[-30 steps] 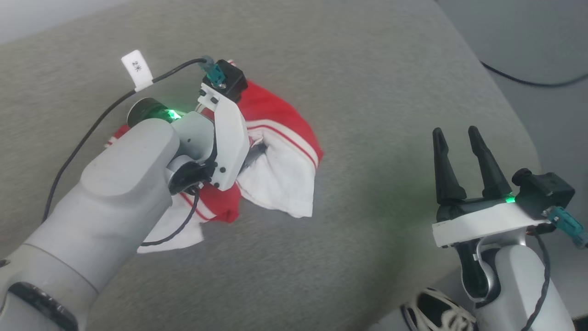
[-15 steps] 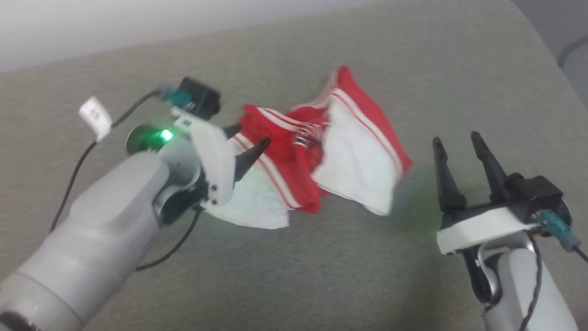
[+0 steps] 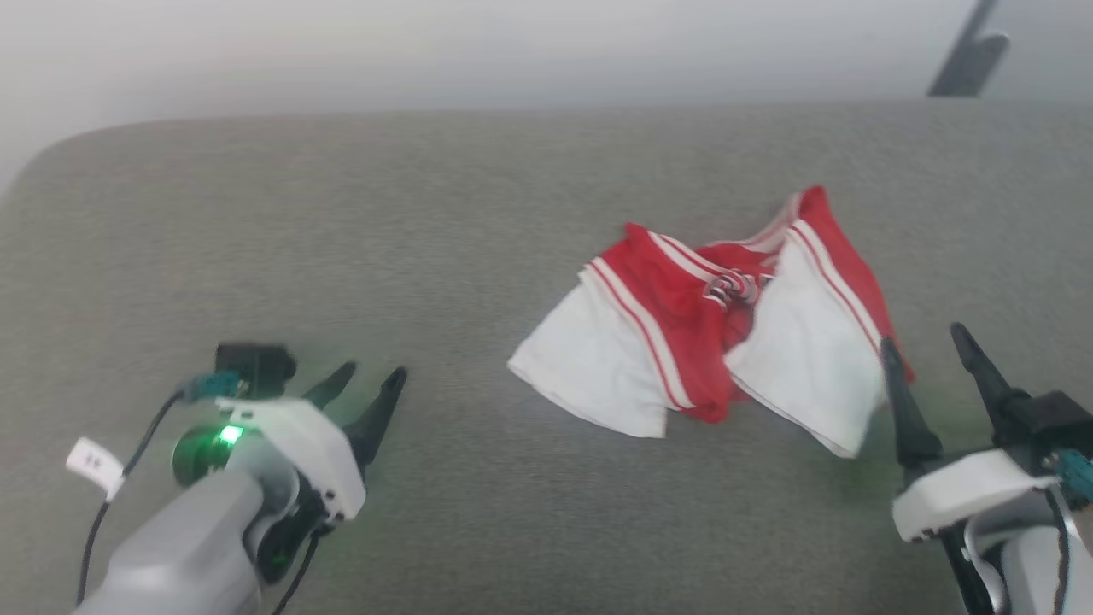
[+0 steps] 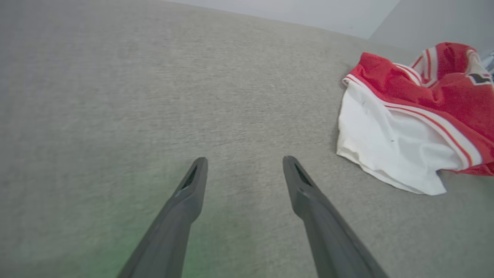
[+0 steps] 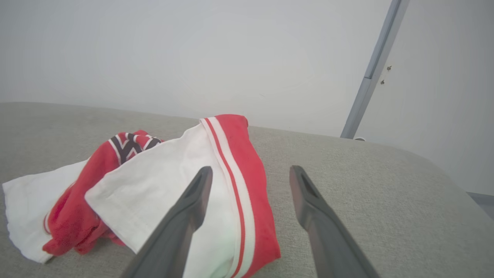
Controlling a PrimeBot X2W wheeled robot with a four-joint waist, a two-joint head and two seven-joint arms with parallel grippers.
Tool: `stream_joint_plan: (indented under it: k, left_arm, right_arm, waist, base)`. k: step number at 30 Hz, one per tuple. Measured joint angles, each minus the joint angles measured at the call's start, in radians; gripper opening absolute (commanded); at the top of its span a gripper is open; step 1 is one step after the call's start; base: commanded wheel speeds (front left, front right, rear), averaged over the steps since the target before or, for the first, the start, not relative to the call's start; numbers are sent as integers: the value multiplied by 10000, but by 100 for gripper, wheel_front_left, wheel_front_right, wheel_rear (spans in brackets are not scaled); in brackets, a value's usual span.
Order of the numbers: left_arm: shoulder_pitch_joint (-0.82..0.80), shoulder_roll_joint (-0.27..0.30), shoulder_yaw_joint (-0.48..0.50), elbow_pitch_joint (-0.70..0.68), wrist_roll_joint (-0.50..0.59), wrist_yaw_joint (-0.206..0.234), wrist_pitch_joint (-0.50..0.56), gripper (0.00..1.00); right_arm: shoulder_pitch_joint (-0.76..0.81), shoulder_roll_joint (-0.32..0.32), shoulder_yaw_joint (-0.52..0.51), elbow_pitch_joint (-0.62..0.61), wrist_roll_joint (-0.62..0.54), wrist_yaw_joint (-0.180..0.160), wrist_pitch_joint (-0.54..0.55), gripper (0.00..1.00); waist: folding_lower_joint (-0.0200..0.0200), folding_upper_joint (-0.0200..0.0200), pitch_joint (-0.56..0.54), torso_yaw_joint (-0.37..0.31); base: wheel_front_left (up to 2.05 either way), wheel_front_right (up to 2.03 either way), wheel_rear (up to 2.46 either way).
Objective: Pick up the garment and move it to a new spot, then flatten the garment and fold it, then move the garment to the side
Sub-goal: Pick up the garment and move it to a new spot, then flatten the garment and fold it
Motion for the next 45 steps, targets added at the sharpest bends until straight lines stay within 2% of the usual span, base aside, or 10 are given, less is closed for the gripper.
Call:
stream_joint_plan:
  k: [6, 11, 14, 17, 20, 22, 26, 36, 42, 45]
  left_arm:
    - [783, 4, 673, 196, 105, 4, -244, 100]
    - [1875, 228, 2878, -823, 1333, 437, -270, 100]
    - [3086, 219, 4282, -1965, 2738, 892, -270, 100]
    - [4339, -134, 5917, -3256, 3824, 1124, -270, 100]
    - [5382, -506, 6961, -4324, 5250, 1231, -270, 100]
    - [5962, -867, 7641, -4905, 5933, 1189, -270, 100]
    - [6759, -1467, 8602, -5785, 7024, 773, -270, 100]
    - [7386, -2454, 9714, -5965, 8337, 199, -270, 100]
    - [7429, -2752, 9984, -5933, 8715, 90, -270, 100]
    - [7427, -2874, 10069, -5942, 8803, 67, -270, 100]
  right_arm:
    - [507, -199, -307, 31, -38, 2, 0, 100]
    - [913, -316, -483, 13, -59, 2, 0, 100]
    - [1146, -332, -673, -75, -67, 0, 0, 100]
    - [1358, -343, -836, -176, -65, 0, 0, 100]
    - [1393, -380, -930, -314, -61, 0, 0, 100]
    - [1398, -364, -909, -418, -61, 2, 0, 100]
    - [1421, -368, -895, -644, -35, 2, 0, 100]
    - [1570, -380, -656, -593, -4, 0, 0, 100]
    - [1554, -462, -477, -550, 13, 2, 0, 100]
    - [1546, -702, 75, -545, 59, 0, 232, 100]
  waist:
    - [0, 0, -333, 633]
    - [0, 0, -806, 973]
    - [0, 0, -1089, 1058]
    - [0, 0, -1294, 1106]
    - [0, 0, -1378, 1106]
    - [0, 0, -1442, 1077]
    - [0, 0, -1600, 1010]
    - [0, 0, -1662, 864]
    - [0, 0, -1646, 859]
    - [0, 0, -1626, 886]
  base:
    - [0, 0, 0]
    - [0, 0, 0]
    - [0, 0, 0]
    - [0, 0, 0]
    - [0, 0, 0]
    - [0, 0, 0]
    - [0, 0, 0]
    - [0, 0, 0]
    - [0, 0, 0]
    - [0, 0, 0]
